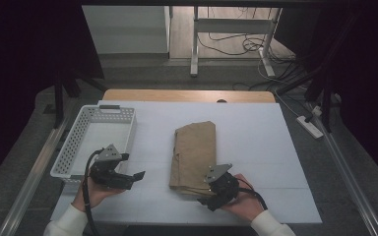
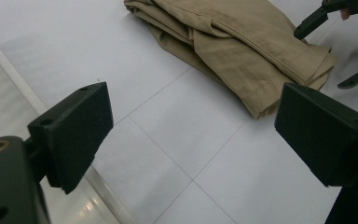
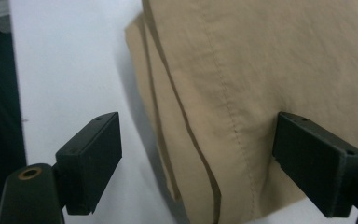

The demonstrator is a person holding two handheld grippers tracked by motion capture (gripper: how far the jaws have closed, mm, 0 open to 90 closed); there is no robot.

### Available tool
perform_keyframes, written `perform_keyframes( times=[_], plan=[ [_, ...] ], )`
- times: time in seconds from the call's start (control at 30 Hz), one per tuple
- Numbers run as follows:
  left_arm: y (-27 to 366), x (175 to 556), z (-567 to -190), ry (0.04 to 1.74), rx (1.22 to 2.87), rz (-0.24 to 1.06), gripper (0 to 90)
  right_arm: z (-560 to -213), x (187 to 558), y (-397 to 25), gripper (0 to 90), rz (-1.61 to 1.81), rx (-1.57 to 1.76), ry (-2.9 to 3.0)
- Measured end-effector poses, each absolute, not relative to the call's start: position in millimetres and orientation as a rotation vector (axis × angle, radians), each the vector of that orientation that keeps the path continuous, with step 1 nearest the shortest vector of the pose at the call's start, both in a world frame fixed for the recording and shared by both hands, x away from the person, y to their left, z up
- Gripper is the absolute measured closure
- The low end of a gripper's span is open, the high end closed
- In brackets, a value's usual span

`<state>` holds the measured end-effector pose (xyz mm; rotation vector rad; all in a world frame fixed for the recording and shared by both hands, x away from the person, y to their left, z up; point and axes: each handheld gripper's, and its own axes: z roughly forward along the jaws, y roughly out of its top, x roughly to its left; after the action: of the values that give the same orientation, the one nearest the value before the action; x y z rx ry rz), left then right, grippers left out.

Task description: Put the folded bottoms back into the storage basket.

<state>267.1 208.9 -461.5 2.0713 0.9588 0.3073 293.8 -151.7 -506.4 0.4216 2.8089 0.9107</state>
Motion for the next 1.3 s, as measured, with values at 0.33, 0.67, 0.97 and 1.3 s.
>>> perform_keyframes(
  times=[0.33,0.67,0.97,1.3],
  plan=[
    [207.6,267.3,-462.7,0.956,2.075,0.302,10.5,-511.4,291.3,-149.4,24.1,0.835,0.419,2.772],
    [206.1,267.6,-463.5,0.957,2.079,0.300,10.5,-512.0,293.0,-148.5,44.1,0.736,0.420,2.728],
    [205.7,268.1,-463.9,0.954,2.087,0.302,10.6,-510.4,298.9,-152.8,79.1,0.722,0.422,2.709],
    [205.7,268.0,-463.4,0.952,2.073,0.301,10.6,-498.5,302.1,-161.7,83.1,0.914,0.480,2.708]
  ],
)
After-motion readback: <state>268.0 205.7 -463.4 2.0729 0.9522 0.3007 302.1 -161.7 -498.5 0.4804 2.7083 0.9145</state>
